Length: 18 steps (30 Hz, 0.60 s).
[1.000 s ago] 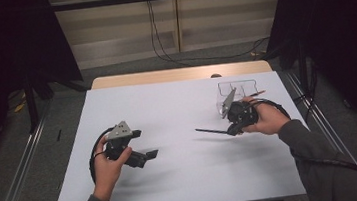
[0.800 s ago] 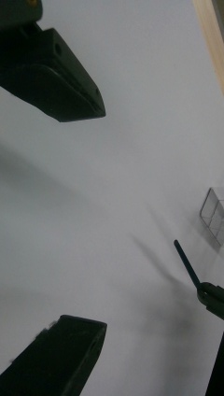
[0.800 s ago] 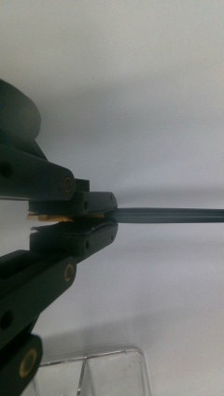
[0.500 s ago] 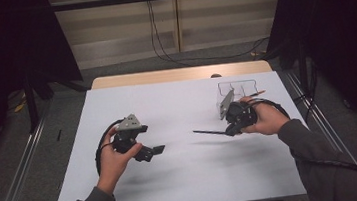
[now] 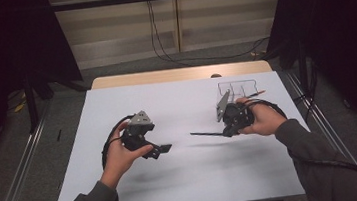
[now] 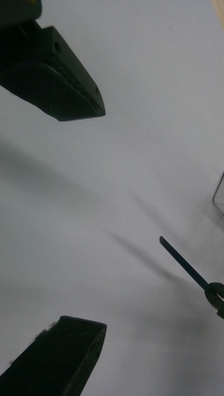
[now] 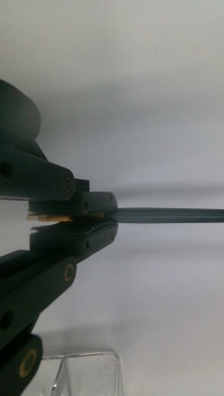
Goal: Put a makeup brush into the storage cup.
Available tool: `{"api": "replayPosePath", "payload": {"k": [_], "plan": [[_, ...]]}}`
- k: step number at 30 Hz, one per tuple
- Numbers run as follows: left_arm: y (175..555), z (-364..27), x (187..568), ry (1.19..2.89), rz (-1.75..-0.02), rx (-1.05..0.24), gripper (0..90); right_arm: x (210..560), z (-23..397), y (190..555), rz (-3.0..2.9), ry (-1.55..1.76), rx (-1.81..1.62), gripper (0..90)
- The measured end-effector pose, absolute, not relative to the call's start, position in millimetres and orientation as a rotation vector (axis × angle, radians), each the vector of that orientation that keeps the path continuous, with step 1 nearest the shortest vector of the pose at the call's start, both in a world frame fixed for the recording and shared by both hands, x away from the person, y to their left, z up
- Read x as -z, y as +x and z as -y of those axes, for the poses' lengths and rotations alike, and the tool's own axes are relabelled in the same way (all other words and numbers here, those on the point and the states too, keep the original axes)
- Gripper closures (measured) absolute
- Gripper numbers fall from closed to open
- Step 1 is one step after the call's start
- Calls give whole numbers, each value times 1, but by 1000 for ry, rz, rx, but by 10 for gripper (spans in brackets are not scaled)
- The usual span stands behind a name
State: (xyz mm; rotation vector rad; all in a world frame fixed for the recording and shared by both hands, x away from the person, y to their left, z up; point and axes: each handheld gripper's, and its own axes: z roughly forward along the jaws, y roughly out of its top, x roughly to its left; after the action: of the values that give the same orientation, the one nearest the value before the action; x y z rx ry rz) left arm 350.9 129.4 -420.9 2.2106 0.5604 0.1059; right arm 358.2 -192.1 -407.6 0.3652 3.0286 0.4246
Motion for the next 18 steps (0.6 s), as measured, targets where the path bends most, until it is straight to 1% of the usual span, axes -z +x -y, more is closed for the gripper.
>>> {"api": "replayPosePath", "payload": {"k": [4, 7, 8, 18], "plan": [[353, -123, 420, 2242, -558, -91, 0, 407, 187, 358, -3035, 345, -413, 846], [353, -119, 419, 2298, -591, -125, 0, 408, 184, 358, -3028, 319, -423, 847], [353, -117, 419, 2286, -590, -115, 5, 407, 183, 359, -3031, 305, -420, 847], [357, -108, 412, 2357, -530, -100, 47, 405, 176, 357, -3031, 283, -407, 847]]}}
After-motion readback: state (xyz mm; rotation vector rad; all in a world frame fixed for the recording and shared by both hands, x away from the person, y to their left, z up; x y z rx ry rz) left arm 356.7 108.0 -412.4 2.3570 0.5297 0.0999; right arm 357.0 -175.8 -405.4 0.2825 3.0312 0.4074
